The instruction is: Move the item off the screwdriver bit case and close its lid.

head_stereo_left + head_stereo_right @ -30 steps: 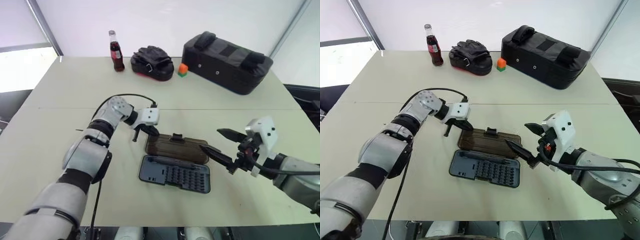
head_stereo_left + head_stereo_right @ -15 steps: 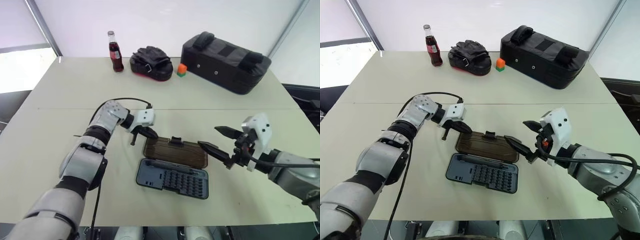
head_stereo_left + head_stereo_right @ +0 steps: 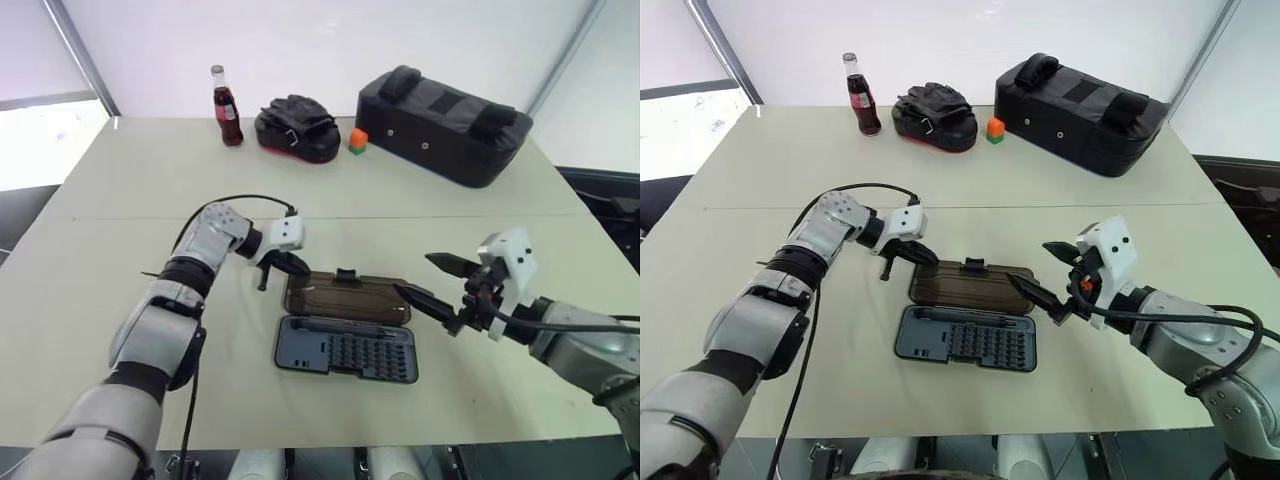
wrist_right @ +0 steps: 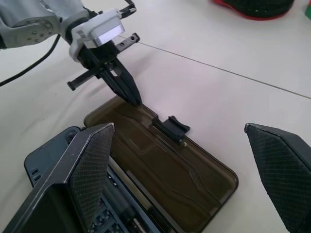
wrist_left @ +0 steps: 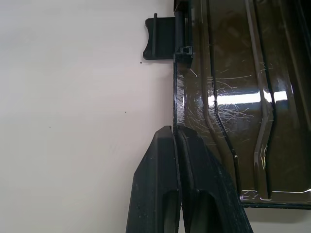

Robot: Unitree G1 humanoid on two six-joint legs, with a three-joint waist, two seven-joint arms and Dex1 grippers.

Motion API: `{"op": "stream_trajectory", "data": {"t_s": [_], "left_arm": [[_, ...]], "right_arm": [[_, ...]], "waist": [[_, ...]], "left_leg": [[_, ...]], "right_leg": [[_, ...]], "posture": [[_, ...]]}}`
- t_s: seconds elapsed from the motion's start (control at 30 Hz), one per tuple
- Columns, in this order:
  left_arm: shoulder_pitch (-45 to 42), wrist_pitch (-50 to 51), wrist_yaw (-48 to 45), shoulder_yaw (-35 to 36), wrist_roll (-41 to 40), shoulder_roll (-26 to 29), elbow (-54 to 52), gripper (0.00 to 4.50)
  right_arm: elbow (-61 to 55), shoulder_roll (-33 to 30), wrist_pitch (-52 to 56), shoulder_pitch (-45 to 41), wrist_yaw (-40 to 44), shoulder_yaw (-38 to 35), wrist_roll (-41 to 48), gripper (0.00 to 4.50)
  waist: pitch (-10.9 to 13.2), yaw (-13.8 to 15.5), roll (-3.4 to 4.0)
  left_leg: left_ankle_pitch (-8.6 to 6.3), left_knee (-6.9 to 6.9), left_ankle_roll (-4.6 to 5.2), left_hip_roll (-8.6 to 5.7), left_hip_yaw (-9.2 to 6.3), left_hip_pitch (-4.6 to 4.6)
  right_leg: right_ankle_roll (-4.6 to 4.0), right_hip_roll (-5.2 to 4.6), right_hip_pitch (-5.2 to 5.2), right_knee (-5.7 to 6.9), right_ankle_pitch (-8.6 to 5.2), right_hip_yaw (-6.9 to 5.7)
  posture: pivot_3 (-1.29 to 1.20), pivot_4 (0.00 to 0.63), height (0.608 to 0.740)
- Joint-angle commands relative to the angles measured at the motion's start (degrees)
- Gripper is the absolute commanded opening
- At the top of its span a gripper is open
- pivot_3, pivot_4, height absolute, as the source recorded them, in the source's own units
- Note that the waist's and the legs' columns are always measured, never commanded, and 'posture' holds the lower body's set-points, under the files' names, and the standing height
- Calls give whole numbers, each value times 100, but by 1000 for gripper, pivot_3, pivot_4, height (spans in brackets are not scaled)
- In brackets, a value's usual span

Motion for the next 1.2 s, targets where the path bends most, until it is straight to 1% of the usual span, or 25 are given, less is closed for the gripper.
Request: {"op": "stream_trajectory", "data": {"t_s": [0.03,0.47,0.7,0.8,0.83,0.87,0.93,1.0,1.1,1.2], "left_arm": [[125,140,30,-55,15,159,-162,46],[326,616,266,20,-153,261,-607,46],[440,627,453,-9,-194,259,-767,46],[414,686,469,29,-272,230,-776,949],[406,698,468,38,-299,225,-780,1359],[401,692,509,54,-317,221,-789,1839],[386,718,560,90,-373,213,-836,2991],[362,800,609,164,-472,193,-866,3982],[259,1120,741,482,-810,105,-924,3982],[180,1857,575,918,-1447,17,-1285,3982]], "right_arm": [[-49,53,-106,-120,40,-22,-37,4500],[-25,116,-72,-164,81,1,-133,4500],[91,179,-93,-271,145,94,-280,4500],[114,195,-93,-293,173,103,-323,4500],[114,199,-93,-291,181,101,-333,4500],[102,202,-93,-276,187,92,-335,4500],[86,205,-91,-255,195,79,-340,4500],[87,207,-90,-243,205,69,-344,4500],[96,215,-95,-226,209,64,-365,4500],[98,228,-92,-226,213,66,-370,4500]], "waist": [[0,-11,0],[0,-12,0],[0,-10,0],[0,-11,0],[0,-12,0],[1,-11,0],[1,-9,0],[1,-3,0],[2,1,-1],[3,3,-2]], "left_leg": [[0,0,0,0,0,0],[0,3,0,2,0,0],[0,3,0,4,0,1],[0,3,0,3,0,0],[0,3,0,3,0,0],[0,3,0,3,0,0],[0,3,0,3,-1,-1],[0,3,0,3,-1,-3],[0,3,0,1,-2,-5],[0,4,0,1,-3,-8]], "right_leg": [[0,0,0,1,0,0],[0,0,0,2,0,1],[0,-1,0,2,1,1],[0,-1,0,2,1,1],[0,-1,0,2,0,1],[0,-1,0,2,0,1],[0,-1,0,1,0,1],[0,-1,-1,0,0,1],[0,-2,-1,0,0,1],[0,-3,-2,-1,0,1]], "posture": [[0,150,740],[0,150,740],[0,150,740],[0,150,740],[0,150,740],[0,150,740],[0,150,740],[0,150,740],[0,150,740],[0,150,740]]}}
